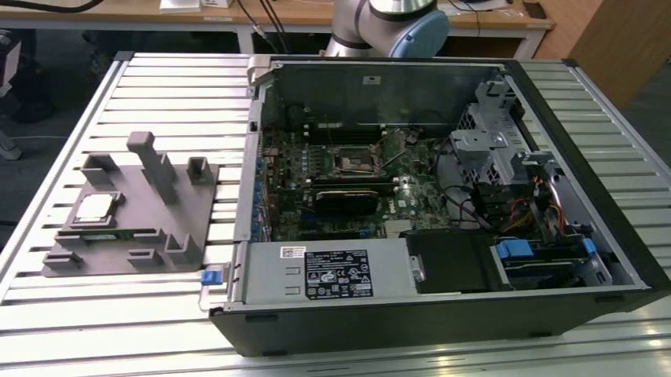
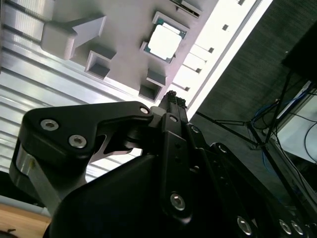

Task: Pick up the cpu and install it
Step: 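Pick up the cpu and move it towards the insertion slot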

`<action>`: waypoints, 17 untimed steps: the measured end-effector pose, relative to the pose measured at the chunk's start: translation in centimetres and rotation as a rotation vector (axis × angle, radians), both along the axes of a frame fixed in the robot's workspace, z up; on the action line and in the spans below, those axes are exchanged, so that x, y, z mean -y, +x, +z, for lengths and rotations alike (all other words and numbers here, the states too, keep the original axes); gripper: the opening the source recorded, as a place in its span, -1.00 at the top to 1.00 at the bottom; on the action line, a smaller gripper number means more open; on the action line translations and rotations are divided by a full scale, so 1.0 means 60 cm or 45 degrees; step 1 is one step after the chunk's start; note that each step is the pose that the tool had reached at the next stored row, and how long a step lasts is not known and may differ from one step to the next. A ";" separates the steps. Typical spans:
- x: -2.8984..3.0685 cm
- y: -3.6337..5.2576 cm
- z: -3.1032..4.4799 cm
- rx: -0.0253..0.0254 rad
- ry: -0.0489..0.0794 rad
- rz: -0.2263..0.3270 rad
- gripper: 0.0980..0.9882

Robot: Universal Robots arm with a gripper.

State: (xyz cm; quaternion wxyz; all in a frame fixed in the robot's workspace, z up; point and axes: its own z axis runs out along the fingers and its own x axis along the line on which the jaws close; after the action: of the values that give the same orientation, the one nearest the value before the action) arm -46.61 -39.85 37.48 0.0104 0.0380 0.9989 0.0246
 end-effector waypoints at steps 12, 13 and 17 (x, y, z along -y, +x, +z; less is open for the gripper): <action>0.0015 0.000 -0.026 -0.0034 0.007 0.006 0.04; 0.0016 0.000 -0.029 -0.0036 0.008 0.006 0.04; 0.0037 0.000 -0.041 -0.0044 0.012 0.006 -0.35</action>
State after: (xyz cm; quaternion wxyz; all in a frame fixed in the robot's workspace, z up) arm -46.60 -40.07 35.02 0.0084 0.0356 0.9989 0.0292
